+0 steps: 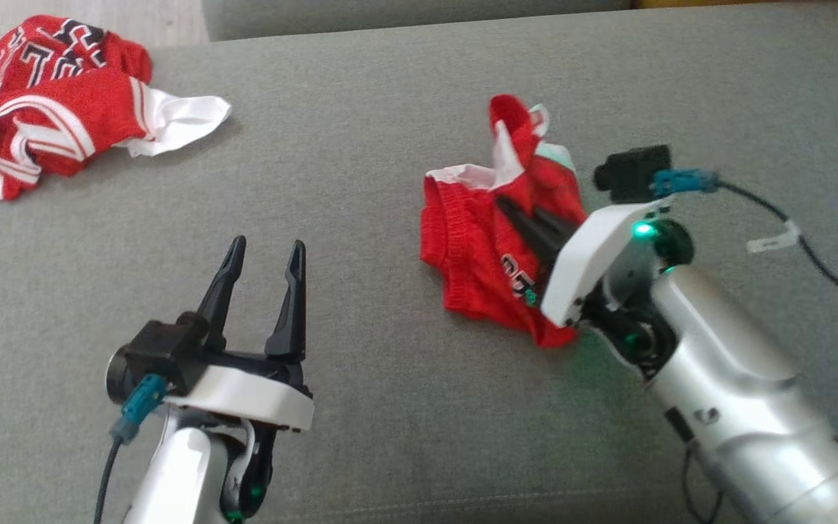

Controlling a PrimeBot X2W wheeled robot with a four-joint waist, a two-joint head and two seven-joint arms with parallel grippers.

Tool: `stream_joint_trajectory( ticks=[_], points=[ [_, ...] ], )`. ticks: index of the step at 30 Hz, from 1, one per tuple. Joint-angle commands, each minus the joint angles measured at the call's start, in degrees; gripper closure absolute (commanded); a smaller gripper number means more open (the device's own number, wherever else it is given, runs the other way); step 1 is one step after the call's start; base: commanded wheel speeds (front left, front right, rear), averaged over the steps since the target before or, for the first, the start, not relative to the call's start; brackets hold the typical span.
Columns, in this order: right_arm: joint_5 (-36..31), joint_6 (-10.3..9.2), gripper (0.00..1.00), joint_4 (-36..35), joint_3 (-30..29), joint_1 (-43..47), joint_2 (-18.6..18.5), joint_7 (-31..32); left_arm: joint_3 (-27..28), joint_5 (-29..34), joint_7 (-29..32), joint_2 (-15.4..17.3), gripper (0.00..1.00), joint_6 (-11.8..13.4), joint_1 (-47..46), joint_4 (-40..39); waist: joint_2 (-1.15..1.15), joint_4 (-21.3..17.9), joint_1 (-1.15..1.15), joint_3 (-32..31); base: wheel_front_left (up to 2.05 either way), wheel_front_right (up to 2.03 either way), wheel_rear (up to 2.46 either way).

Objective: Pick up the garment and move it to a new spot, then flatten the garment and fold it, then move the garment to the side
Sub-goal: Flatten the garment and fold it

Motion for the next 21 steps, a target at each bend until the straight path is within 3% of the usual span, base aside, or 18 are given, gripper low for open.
stream_joint_trajectory(
  ticks=[1, 8, 10, 11, 12, 21],
  points=[
    [-0.2, 0.42, 1.00, -1.3, 0.3, -0.4, 1.5, 0.1, 1.5, -0.6, -0.7, -0.1, 0.00, -0.1, -1.0, -1.9, 0.00, 0.4, 0.00, 0.1, 0.00, 0.00, 0.00],
    [-1.7, 0.42, 1.00, 3.7, 0.5, -0.9, 5.6, -0.7, 1.1, -0.9, -0.7, -0.1, 0.00, -0.1, -1.6, -1.7, 0.00, 2.1, 0.00, 0.9, 0.00, 0.00, 0.00],
    [-2.1, 0.42, 0.57, 5.1, 0.7, -1.2, 6.2, -1.2, 0.9, -1.0, -0.7, -0.1, 0.00, 0.0, -1.7, -1.6, 0.00, 2.4, 0.00, 1.0, 0.00, 0.00, 0.00],
    [-2.2, 0.42, 0.18, 5.6, 1.0, -1.4, 6.5, -1.3, 0.9, -1.0, -0.7, -0.1, 0.00, 0.0, -1.7, -1.6, 0.00, 2.5, 0.00, 1.0, 0.00, 0.00, 0.00],
    [-2.1, 0.42, 0.00, 5.9, 1.3, -1.5, 6.7, -1.5, 1.0, -1.1, -0.7, -0.1, 0.00, 0.0, -1.7, -1.5, 0.00, 2.6, 0.00, 0.9, 0.00, 0.00, 0.00],
    [-0.5, 0.42, 0.00, 2.9, 3.8, -0.7, 5.9, -4.6, 0.9, -1.5, -0.7, -0.2, 0.00, 0.4, -1.3, -1.4, 0.00, 1.3, 0.00, -0.2, 0.00, 0.00, 0.00]
  ],
)
